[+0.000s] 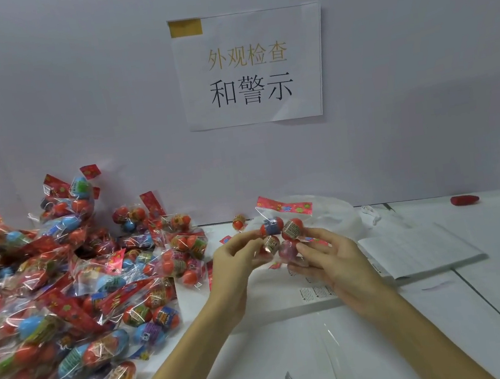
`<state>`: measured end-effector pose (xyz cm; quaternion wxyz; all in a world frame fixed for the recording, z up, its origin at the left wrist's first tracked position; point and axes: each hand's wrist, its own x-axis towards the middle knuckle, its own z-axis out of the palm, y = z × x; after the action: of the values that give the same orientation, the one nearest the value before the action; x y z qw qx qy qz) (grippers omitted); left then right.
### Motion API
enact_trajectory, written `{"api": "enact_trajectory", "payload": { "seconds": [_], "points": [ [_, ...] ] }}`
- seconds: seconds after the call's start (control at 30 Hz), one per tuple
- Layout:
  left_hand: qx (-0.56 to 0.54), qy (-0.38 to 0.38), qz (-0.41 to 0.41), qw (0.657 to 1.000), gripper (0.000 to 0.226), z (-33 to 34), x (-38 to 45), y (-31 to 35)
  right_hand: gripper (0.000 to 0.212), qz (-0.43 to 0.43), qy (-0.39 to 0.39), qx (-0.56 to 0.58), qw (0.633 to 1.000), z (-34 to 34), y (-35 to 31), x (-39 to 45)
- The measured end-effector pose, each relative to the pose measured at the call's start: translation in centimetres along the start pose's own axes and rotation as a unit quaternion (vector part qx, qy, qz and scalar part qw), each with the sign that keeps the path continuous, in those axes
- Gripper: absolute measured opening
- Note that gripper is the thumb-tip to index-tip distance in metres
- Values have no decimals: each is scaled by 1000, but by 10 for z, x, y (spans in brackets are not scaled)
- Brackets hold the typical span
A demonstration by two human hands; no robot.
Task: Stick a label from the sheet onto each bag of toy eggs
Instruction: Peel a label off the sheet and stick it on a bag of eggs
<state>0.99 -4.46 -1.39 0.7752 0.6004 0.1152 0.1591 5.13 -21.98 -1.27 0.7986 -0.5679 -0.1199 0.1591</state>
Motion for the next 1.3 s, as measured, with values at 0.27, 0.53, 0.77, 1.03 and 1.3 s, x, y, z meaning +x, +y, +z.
{"api": "enact_trajectory", "payload": {
  "seconds": [0.27, 0.53, 0.77, 1.03, 1.3],
  "points": [
    [-5, -20, -15, 1000, 25, 7, -3, -5, 30, -1, -20, 7, 1000, 2, 4, 2],
    [112, 8, 41, 993, 40, 7, -6, -9, 33, -31, 0, 2, 1000, 1, 9, 5],
    [32, -104, -4, 994, 51, 7, -6, 2, 31, -151, -99, -191, 965, 3, 8, 0],
    [-97, -124, -43, 987, 30, 0, 1, 6, 22, -130, 58, -177, 974, -7, 4, 10],
    [-8, -18, 59, 998, 43, -11, 3, 12, 20, -103, 26, -280, 954, -13, 19, 16]
  ]
}}
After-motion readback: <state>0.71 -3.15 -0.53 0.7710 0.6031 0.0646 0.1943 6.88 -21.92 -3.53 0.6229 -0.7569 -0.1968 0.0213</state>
